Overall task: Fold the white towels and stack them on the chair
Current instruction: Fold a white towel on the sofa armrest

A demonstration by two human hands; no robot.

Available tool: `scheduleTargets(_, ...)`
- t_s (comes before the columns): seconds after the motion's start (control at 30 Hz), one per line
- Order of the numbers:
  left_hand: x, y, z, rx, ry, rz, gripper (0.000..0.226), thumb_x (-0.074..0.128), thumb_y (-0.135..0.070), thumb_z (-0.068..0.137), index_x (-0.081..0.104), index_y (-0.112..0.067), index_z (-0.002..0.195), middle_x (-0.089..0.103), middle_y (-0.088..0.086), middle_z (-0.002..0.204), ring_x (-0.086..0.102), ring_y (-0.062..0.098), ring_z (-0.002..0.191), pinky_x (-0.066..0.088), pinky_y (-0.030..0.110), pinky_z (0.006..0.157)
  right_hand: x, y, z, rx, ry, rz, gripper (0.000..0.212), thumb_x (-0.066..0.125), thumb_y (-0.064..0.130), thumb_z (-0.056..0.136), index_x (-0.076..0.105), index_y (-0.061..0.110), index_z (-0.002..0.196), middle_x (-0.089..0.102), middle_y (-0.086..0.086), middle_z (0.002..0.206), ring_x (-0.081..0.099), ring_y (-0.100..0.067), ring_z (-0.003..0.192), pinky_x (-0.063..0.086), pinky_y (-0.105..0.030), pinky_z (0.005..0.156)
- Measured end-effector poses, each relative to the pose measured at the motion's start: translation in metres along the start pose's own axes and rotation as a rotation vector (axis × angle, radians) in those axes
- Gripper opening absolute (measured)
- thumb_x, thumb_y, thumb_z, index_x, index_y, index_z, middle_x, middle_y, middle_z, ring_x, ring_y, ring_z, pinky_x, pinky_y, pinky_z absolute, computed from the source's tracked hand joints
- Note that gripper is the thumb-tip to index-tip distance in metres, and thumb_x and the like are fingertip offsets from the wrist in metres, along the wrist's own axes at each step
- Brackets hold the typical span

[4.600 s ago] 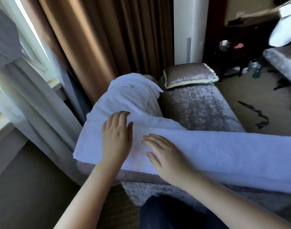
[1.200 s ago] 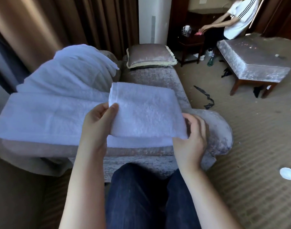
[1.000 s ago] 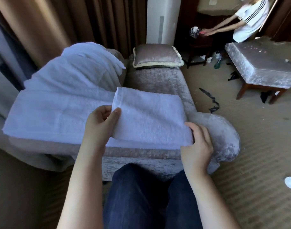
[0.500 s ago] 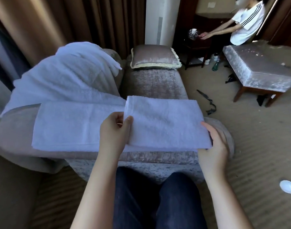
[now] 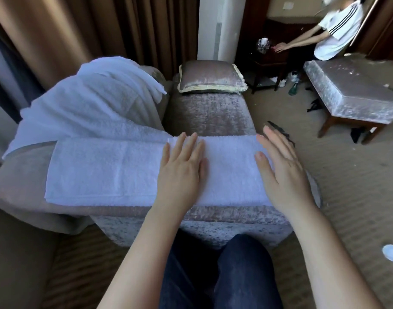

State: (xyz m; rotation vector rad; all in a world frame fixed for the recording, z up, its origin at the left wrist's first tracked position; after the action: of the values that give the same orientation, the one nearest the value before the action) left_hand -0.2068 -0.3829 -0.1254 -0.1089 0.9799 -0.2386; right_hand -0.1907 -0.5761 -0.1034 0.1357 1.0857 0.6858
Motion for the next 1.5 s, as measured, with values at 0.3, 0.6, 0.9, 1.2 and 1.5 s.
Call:
scheduleTargets(0.3, 0.014, 0.01, -0.008, -0.057, -0.047, 0.019, 0.05, 0.036, -0.038, 0.098, 0.058, -0.013, 0.134, 0.052, 0.006, 0.143, 0.043, 0.026, 0.136, 0.03, 0.049, 0.112, 0.046, -0.053, 0.005, 0.34, 0.135, 0.111, 0.062, 0.035, 0.049, 0.099, 0.021, 0.024, 0.154, 0.021, 0.011, 0.159, 0.022, -0.01, 0.144, 0.022, -0.031, 0.116)
scheduleTargets(0.6, 0.018, 0.008, -0.006, -0.046, -0.063, 0.054, 0.05, 0.034, -0.037, 0.098, 0.058, -0.013, 0.134, 0.052, 0.007, 0.143, 0.044, 0.026, 0.136, 0.03, 0.049, 0.113, 0.015, -0.012, 0.026, 0.106, 0.0, 0.061, 0.055, 0.031, 0.046, 0.101, 0.039, 0.015, 0.146, 0.039, 0.002, 0.151, 0.034, -0.014, 0.139, 0.025, -0.026, 0.111)
scheduleTargets(0.9, -0.003, 0.022, -0.012, -0.035, 0.077, -0.38, 0.055, 0.026, -0.038, 0.097, 0.057, -0.012, 0.133, 0.045, 0.003, 0.148, 0.031, 0.017, 0.143, 0.016, 0.036, 0.12, 0.06, -0.005, 0.01, 0.04, 0.111, -0.339, 0.068, 0.016, 0.053, 0.094, 0.051, 0.015, 0.139, 0.05, -0.001, 0.144, 0.037, -0.02, 0.139, 0.016, -0.043, 0.117)
scheduleTargets(1.2, -0.098, 0.201, -0.072, -0.619, -0.087, 0.071, 0.034, 0.063, -0.023, 0.091, 0.059, -0.001, 0.116, 0.056, 0.02, 0.115, 0.047, 0.04, 0.107, 0.041, 0.048, 0.085, 0.108, 0.135, 0.011, -0.261, 0.06, -0.237, 0.051, 0.036, 0.04, 0.09, 0.066, 0.013, 0.12, 0.058, -0.009, 0.135, 0.05, -0.029, 0.13, 0.019, -0.053, 0.109)
scheduleTargets(1.5, -0.098, 0.236, -0.091, -0.785, -0.043, -0.043, 0.035, 0.055, -0.037, 0.096, 0.047, -0.005, 0.107, 0.05, 0.006, 0.1, 0.046, 0.023, 0.088, 0.036, 0.037, 0.07, 0.128, 0.135, 0.011, -0.245, 0.003, -0.396, 0.041, 0.054, 0.018, 0.08, 0.067, 0.003, 0.116, 0.064, -0.007, 0.126, 0.057, -0.03, 0.123, 0.024, -0.051, 0.099)
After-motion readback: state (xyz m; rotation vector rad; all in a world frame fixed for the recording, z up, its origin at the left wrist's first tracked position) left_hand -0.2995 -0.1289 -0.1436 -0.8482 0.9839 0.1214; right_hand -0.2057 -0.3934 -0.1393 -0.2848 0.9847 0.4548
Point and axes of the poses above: each hand's wrist, its own z-axis towards the middle knuckle, its own x-axis out of the palm, y = z × x, the point moved 8 cm from there along z, towards the middle knuckle
